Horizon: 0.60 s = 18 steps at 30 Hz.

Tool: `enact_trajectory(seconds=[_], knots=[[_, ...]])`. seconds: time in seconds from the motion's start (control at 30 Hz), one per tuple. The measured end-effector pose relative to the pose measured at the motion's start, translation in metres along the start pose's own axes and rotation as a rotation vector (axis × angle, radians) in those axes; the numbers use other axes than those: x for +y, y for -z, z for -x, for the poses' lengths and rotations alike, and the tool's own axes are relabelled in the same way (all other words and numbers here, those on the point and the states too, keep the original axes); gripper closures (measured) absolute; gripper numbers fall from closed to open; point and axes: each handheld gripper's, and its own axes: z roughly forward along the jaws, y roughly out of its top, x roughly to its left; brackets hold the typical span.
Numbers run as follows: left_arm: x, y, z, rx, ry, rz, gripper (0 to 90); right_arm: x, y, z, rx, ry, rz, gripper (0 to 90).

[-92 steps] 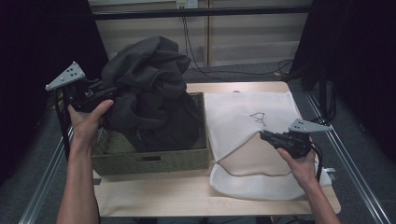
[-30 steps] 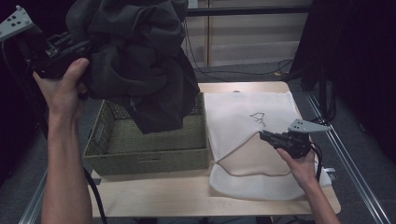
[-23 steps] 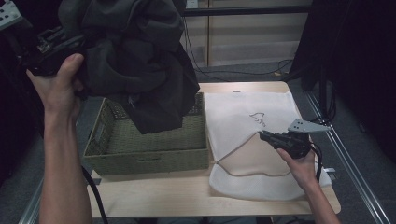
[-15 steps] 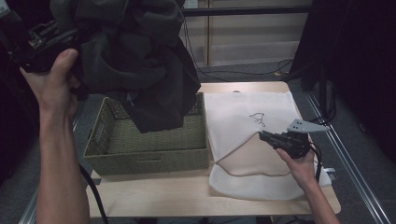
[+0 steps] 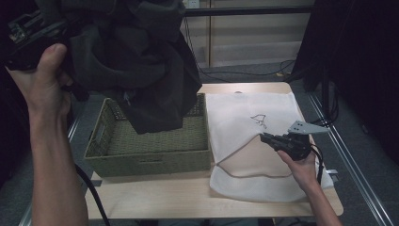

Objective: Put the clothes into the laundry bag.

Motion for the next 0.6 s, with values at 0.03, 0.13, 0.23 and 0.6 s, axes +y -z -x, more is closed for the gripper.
enact_trajectory(seconds=[0.03,0.13,0.23,0.6], knots=[[0.001,0.0,0.001,-0.003,0.0,0.001,66.5,0.0,0.0,0.0,-0.001,-0.003,-0.002,87.5],[0.002,0.0,0.007,-0.022,-0.006,0.007,66.5,0.0,0.0,-0.001,0.0,-0.001,-0.005,87.5],[0.004,0.001,0.013,-0.047,-0.008,0.026,66.5,0.0,0.0,0.0,0.002,0.0,-0.004,87.5],[0.004,-0.008,0.033,-0.116,-0.011,0.034,66.5,0.0,-0.001,-0.001,0.001,0.0,-0.006,87.5]])
